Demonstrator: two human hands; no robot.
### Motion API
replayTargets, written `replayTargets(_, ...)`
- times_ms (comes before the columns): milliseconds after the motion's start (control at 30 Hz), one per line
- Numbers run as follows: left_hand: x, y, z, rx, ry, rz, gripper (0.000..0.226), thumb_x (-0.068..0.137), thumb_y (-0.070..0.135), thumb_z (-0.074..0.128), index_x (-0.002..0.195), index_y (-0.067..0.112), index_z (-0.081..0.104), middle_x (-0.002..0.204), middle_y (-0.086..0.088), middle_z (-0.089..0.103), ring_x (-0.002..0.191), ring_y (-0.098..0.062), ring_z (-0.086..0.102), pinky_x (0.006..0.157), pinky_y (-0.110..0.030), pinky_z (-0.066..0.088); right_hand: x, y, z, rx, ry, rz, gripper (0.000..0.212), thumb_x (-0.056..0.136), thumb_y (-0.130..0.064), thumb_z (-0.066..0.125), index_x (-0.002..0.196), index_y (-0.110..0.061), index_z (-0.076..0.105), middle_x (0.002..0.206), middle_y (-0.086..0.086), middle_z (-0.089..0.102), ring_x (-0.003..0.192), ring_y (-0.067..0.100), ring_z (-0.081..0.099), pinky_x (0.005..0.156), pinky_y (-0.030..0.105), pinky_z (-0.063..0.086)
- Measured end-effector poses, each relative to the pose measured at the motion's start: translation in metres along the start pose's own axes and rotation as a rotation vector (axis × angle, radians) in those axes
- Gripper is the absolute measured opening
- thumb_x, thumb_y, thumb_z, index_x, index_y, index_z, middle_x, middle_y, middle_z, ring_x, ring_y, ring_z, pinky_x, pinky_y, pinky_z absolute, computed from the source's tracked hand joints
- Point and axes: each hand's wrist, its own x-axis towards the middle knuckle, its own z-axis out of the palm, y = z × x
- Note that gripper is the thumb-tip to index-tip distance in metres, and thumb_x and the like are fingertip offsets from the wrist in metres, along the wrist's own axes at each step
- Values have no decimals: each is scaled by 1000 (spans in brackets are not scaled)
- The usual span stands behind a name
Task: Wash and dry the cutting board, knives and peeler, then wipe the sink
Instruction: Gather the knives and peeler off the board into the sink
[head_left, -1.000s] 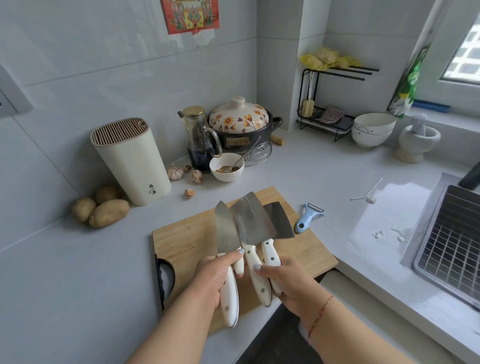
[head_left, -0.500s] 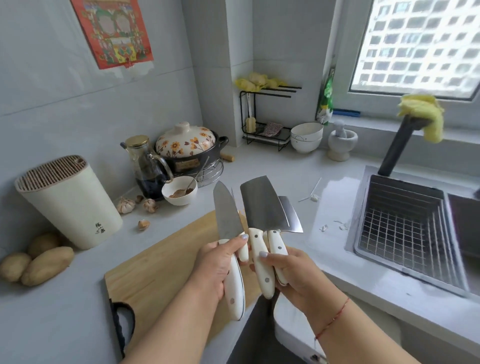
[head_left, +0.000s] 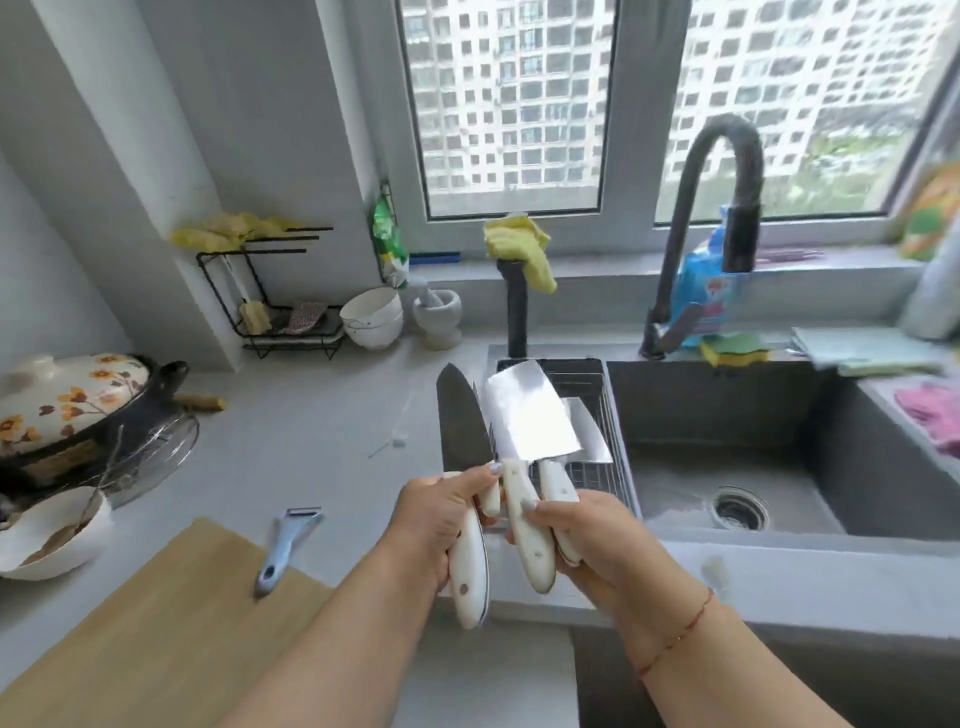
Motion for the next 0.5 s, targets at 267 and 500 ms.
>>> replayTargets(267,50,-14,181,14,-178,-156,23,81,7,70,92,-14,69,65,-16,59,52,-25,58,57,-38,57,40,-52,-171,8,181,89,18,86,2,60,99,14,64,89,25,66,75,34,66,63,38,55)
replayTargets(500,107,-39,282,67,-179,-315,16,87,6,65,83,-10,65,61,-14,62,35,-15,50,36,-18,42,97,-65,-278,66,290,217,22,87,7,56,108,13,57,108,35,62,80,38,64,65,41,53)
